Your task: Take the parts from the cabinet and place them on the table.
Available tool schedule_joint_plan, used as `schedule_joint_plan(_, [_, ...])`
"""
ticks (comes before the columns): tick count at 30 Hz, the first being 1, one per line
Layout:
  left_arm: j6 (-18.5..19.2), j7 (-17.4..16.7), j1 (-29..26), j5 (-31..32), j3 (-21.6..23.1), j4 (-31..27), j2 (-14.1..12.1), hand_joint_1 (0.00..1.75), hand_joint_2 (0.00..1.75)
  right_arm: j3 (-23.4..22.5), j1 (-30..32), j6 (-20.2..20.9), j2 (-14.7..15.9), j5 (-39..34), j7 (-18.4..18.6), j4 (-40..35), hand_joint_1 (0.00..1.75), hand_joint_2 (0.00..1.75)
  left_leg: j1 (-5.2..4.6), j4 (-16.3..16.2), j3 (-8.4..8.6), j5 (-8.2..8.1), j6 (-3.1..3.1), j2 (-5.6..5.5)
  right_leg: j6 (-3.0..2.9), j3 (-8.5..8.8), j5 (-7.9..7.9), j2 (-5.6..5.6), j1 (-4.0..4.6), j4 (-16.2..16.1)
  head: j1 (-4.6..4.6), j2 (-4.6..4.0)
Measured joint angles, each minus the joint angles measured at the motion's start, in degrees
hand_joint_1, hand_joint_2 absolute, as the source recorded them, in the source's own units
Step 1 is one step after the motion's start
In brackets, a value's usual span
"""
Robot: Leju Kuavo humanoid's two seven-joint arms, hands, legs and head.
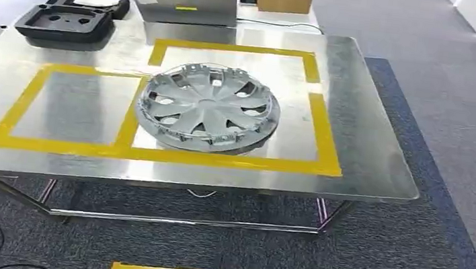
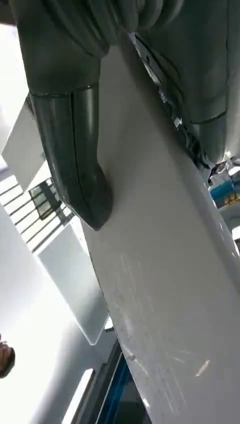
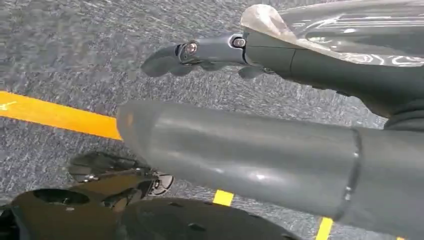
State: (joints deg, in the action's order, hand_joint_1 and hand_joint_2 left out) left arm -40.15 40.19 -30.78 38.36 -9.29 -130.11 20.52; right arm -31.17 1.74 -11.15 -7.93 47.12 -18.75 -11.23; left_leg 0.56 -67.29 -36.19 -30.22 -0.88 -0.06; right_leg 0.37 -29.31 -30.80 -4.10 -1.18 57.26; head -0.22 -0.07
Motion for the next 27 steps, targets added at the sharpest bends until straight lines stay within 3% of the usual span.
schedule_joint_plan(1, [0.0, 0.0, 0.0, -0.1, 0.0, 0.0, 0.0, 1.75, 1.75, -0.1, -0.1, 0.0, 0.0, 0.0, 0.0, 0.0, 0.00, 0.00, -0.08, 5.1, 2.76, 2.16, 0.36, 0.92, 0.25, 0.36, -0.21, -0.45, 0.01, 0.0, 0.02, 0.00])
schedule_joint_plan(2, [0.0, 0.0, 0.0, -0.2, 0.0, 0.0, 0.0, 1.75, 1.75, -0.5, -0.2, 0.0, -0.1, 0.0, 0.0, 0.0, 0.00, 0.00, -0.53, 8.2, 4.46, 1.69, 0.69, 2.95, 0.66, 0.06, -0.49, -0.86, 0.23, 0.0, 0.06, 0.00])
schedule_joint_plan(4, [0.0, 0.0, 0.0, -0.5, 0.0, 0.0, 0.0, 1.75, 1.75, -0.8, -0.4, 0.0, -0.1, 0.0, -0.1, 0.0, 0.00, 0.00, -0.81, 8.7, 4.52, 1.37, 1.28, 2.62, 1.39, 0.14, -0.83, -1.59, 0.43, 0.0, 0.20, 0.00])
schedule_joint_plan(6, [0.0, 0.0, -0.4, -0.5, 0.0, 0.0, 0.0, 1.75, 1.75, -0.9, -0.7, 0.0, -0.1, 0.0, -0.1, -0.1, 0.00, 0.00, -0.90, 9.0, 4.47, 1.38, 1.79, 1.75, 1.92, 1.38, -0.79, -2.48, 0.41, -0.5, 0.11, 0.00])
schedule_joint_plan(7, [0.0, 0.0, -0.4, -0.5, 0.0, 0.0, 0.0, 1.75, 1.75, -0.9, -0.8, 0.1, -0.1, 0.0, -0.2, -0.2, 0.00, 0.00, -0.32, 9.7, 4.92, 1.92, 2.32, 1.36, 2.28, 1.44, -1.15, -2.18, 0.37, -0.4, 0.04, 0.00])
schedule_joint_plan(8, [0.0, 0.0, -0.4, -0.6, 0.0, 0.0, 0.0, 1.75, 1.75, -1.0, -0.8, 0.1, -0.1, -0.1, -0.2, -0.2, 0.00, 0.00, -0.20, 9.8, 5.04, 2.02, 2.52, 1.20, 2.58, 0.57, -2.43, 1.00, 0.26, 1.1, 0.46, 0.00])
schedule_joint_plan(9, [0.0, 0.0, -0.3, -0.6, 0.0, 0.0, 0.1, 1.75, 1.75, -1.0, -0.7, 0.1, -0.1, -0.1, -0.2, -0.2, 0.00, 0.00, -0.18, 9.8, 4.92, 2.05, 2.74, 1.01, 2.64, -1.19, -4.36, 2.80, 0.23, 4.7, 0.68, 0.00])
schedule_joint_plan(11, [0.0, 0.0, -0.3, -0.7, 0.0, 0.0, 0.1, 1.75, 1.75, -1.3, -0.6, 0.2, -0.1, -0.2, -0.4, -0.2, 0.00, 0.00, -0.26, 9.8, 4.88, 1.88, 2.99, 0.51, 2.78, -6.55, -8.16, 3.93, 0.20, 14.7, 0.79, 0.00])
schedule_joint_plan(12, [0.0, 0.0, -0.3, -0.8, 0.0, 0.0, 0.1, 1.75, 1.75, -1.5, -0.4, 0.3, -0.1, -0.3, -0.3, -0.2, 0.00, 0.00, -0.30, 9.8, 4.94, 1.82, 3.06, 0.19, 2.84, -8.30, -8.52, 3.97, 0.22, 17.4, 0.79, 0.00])
schedule_joint_plan(13, [0.0, 0.0, -0.3, -0.8, 0.0, 0.0, 0.1, 1.75, 1.75, -1.7, -0.2, 0.3, -0.1, -0.3, -0.3, -0.2, 0.00, 0.00, -0.32, 9.8, 5.08, 1.72, 3.07, -0.15, 2.84, -8.98, -7.26, 3.96, 0.21, 17.6, 0.76, 0.00])
schedule_joint_plan(14, [0.0, 0.0, -0.3, -0.9, 0.0, 0.0, 0.1, 1.75, 1.75, -1.9, -0.1, 0.4, -0.1, -0.3, -0.3, -0.2, 0.00, 0.00, -0.32, 9.7, 5.27, 1.58, 3.02, -0.46, 2.79, -8.39, -5.09, 3.97, 0.20, 15.3, 0.81, 0.00])
schedule_joint_plan(16, [0.0, 0.0, -0.3, -1.0, 0.0, 0.0, 0.1, 1.75, 1.75, -2.1, 0.0, 0.4, -0.1, -0.3, -0.3, -0.3, 0.00, 0.00, -0.27, 9.7, 5.96, 1.12, 2.69, -0.89, 2.59, -4.37, 0.97, 4.01, 0.12, 5.6, 0.83, 0.00])
schedule_joint_plan(17, [0.0, 0.0, -0.3, -1.0, 0.0, 0.1, 0.1, 1.75, 1.75, -2.3, -0.1, 0.4, -0.1, -0.3, -0.3, -0.3, 0.00, 0.00, -0.27, 9.7, 6.13, 0.85, 2.40, -0.96, 2.37, -2.81, 1.88, 4.26, 0.10, 1.9, 0.79, 0.00])
schedule_joint_plan(18, [0.0, 0.0, -0.3, -1.1, 0.0, 0.1, 0.1, 1.75, 1.75, -2.4, -0.1, 0.4, -0.1, -0.3, -0.3, -0.3, 0.00, 0.00, -0.71, 9.2, 5.91, 0.50, 1.94, -1.12, 2.17, -2.09, 1.10, 4.61, 0.24, 0.6, 0.79, 0.00])
schedule_joint_plan(19, [0.0, 0.0, -0.3, -1.1, 0.0, 0.1, 0.1, 1.75, 1.75, -2.4, -0.4, 0.4, -0.1, -0.3, -0.3, -0.3, 0.00, 0.00, -0.62, 9.3, 5.75, 0.70, 1.62, -1.17, 1.59, -1.75, 0.89, 4.60, 0.26, 0.9, 0.70, 0.00])
schedule_joint_plan(21, [0.0, 0.0, -0.3, -1.1, 0.0, 0.1, 0.1, 1.75, 1.75, -2.4, -0.3, 0.6, -0.1, 0.0, -0.3, -0.3, 0.00, 0.00, -0.48, 9.4, 5.73, 0.78, 1.16, -1.20, 1.03, -1.94, 0.84, 4.59, 0.47, 0.8, 0.66, 0.00])
schedule_joint_plan(23, [0.0, 0.0, -0.4, -1.1, 0.0, 0.1, 0.1, 1.75, 1.75, -2.6, -0.2, 0.6, -0.2, 0.4, -0.4, -0.3, 0.00, 0.00, -0.38, 8.5, 5.72, -0.20, 0.52, -0.95, 0.37, -1.41, 1.09, 4.34, 0.02, 0.2, 0.64, 0.00])
schedule_joint_plan(24, [0.0, 0.0, -0.3, -1.2, 0.0, 0.1, 0.1, 1.75, 1.75, -2.8, -0.3, 0.6, -0.2, 0.5, -0.4, -0.3, 0.00, 0.00, -0.37, 5.7, 4.42, -1.89, 0.21, -0.72, 0.04, -1.28, 0.96, 4.21, 0.02, 0.2, 0.02, 0.00])
schedule_joint_plan(26, [0.0, 0.0, -0.4, -1.2, 0.0, 0.1, 0.1, 1.75, 1.75, -3.2, -0.3, 0.7, -0.2, 0.9, -0.5, -0.3, 0.00, 0.00, -0.16, -4.1, -0.52, -6.04, -0.21, -0.70, -0.29, -1.17, 0.74, 3.89, 0.09, 0.2, 0.07, 0.00])
schedule_joint_plan(27, [0.0, 0.0, -0.4, -1.2, 0.0, 0.1, 0.1, 1.75, 1.75, -3.4, -0.2, 0.7, -0.2, 1.0, -0.5, -0.3, 0.00, 0.00, -0.16, -7.7, -2.56, -6.95, -0.29, -0.70, -0.40, -1.07, 0.63, 3.72, 0.11, 0.2, 0.09, 0.00])
